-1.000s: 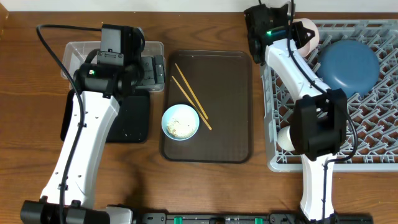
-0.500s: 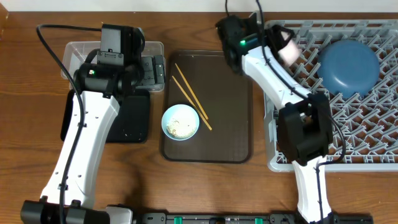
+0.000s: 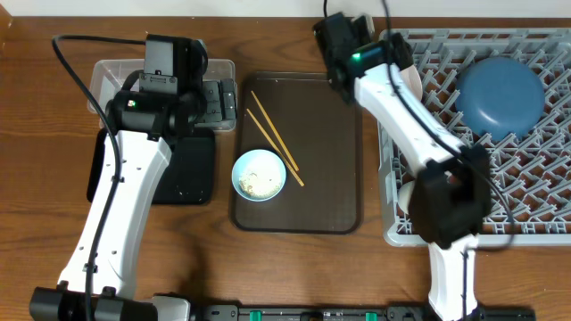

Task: Sort waste into correct bins and load items into the dishwasher rack
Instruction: 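Carry the pink-white bowl with the right gripper into the rack's back left, then grasp the light-blue rice bowl with the left gripper and lift it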

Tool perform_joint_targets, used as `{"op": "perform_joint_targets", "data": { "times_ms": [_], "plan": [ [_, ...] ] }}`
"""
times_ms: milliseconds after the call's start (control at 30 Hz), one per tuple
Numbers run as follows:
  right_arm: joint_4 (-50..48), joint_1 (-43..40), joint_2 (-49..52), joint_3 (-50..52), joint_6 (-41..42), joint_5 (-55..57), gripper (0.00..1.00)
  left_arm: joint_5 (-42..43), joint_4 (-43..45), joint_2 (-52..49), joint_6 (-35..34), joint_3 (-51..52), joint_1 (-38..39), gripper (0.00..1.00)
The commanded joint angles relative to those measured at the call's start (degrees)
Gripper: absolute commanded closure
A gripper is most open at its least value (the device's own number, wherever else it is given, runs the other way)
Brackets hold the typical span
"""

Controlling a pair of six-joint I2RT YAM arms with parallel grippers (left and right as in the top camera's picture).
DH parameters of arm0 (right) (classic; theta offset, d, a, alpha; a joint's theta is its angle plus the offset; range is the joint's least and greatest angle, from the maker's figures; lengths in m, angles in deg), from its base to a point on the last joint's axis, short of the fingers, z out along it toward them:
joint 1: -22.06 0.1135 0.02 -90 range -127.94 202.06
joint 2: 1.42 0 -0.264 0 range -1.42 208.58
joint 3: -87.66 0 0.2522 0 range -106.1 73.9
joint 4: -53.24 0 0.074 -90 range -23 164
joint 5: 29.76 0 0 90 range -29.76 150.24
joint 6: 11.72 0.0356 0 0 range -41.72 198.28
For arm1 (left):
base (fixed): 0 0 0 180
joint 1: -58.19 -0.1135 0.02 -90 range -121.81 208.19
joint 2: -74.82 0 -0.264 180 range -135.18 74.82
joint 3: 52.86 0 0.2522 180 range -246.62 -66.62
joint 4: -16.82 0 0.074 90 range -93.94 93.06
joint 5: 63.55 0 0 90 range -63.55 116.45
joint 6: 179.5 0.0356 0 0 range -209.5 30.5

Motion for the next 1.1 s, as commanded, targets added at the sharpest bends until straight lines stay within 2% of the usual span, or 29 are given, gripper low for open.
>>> {"op": "perform_joint_targets", "data": {
  "times_ms": [0,133,233,367,533,633,800,900,1067],
  "plan": [
    [1.8,-0.1,-7.7,-1.0,2.9,-24.8,0.01,-0.9,-0.2,-0.3,0.1,-1.1,-0.2,0.05],
    [5.2,-0.1,-9.8,-1.0,2.9,-44.7,0.01,-0.9,-0.2,-0.3,0.1,-1.1,-0.2,0.05],
    [8.0,-0.1,-10.0,-1.0,2.9,-51.7,0.01,-0.9,-0.2,-0.3,0.1,-1.1,-0.2,0.05],
    [9.2,-0.6,-10.0,-1.0,3.0,-52.5,0.01,-0.9,-0.2,-0.3,0.1,-1.1,-0.2,0.05],
    [9.9,-4.2,-10.8,-1.0,6.9,-52.5,0.01,-0.9,-0.2,-0.3,0.0,-1.1,-0.2,0.05],
    [12.1,-9.2,-12.5,-1.0,9.8,-52.6,0.01,3.7,0.2,-0.2,-1.4,-1.1,-0.2,0.05],
    [16.0,-16.8,-14.6,-1.0,9.9,-53.6,0.01,7.3,0.0,-0.2,-2.4,-1.1,-0.2,0.05],
    [17.9,-20.1,-15.0,-1.0,9.6,-53.6,0.01,12.5,-0.2,-0.5,-2.7,-1.1,-0.1,0.05],
    [19.3,-22.9,-15.0,-1.0,9.2,-53.6,0.01,15.4,-2.6,-3.9,-4.0,0.1,4.6,0.06]
  ]
}}
